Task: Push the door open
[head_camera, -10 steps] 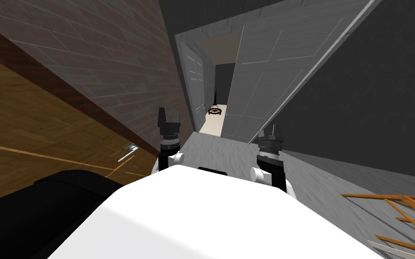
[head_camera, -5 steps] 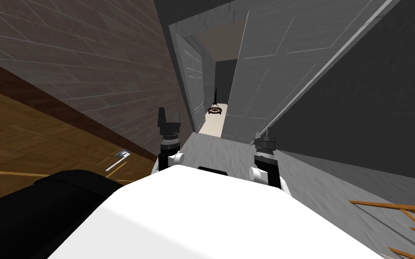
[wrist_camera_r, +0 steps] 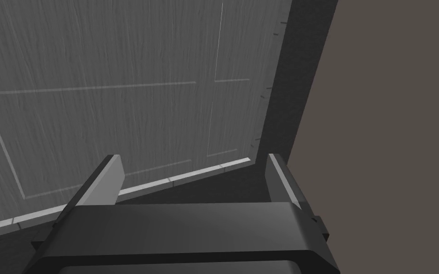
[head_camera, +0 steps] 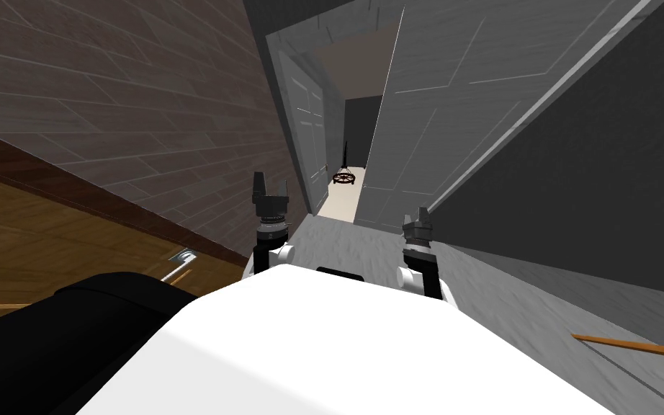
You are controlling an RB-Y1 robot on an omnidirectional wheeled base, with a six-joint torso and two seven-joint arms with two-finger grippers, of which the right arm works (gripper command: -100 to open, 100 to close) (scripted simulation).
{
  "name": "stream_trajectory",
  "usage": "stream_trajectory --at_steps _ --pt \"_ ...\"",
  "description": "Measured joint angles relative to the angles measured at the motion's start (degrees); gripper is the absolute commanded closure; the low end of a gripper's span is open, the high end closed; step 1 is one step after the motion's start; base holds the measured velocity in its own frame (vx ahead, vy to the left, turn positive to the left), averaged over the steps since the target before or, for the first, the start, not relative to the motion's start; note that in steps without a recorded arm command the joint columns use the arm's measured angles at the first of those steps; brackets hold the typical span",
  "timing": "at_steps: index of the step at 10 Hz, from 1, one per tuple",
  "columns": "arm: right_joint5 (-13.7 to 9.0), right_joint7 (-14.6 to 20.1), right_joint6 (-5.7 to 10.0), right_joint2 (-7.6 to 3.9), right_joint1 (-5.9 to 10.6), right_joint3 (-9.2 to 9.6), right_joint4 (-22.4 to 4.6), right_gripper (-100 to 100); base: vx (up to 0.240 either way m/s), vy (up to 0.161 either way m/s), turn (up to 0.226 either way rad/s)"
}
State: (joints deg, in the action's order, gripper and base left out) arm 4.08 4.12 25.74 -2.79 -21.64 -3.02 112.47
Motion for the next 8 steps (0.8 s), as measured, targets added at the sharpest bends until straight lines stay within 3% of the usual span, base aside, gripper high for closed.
stream_trajectory --at_steps 8 --pt "-0.7 -1.2 2.26 -1.24 3.64 -0.61 -9.4 -100 0.096 0.006 0.002"
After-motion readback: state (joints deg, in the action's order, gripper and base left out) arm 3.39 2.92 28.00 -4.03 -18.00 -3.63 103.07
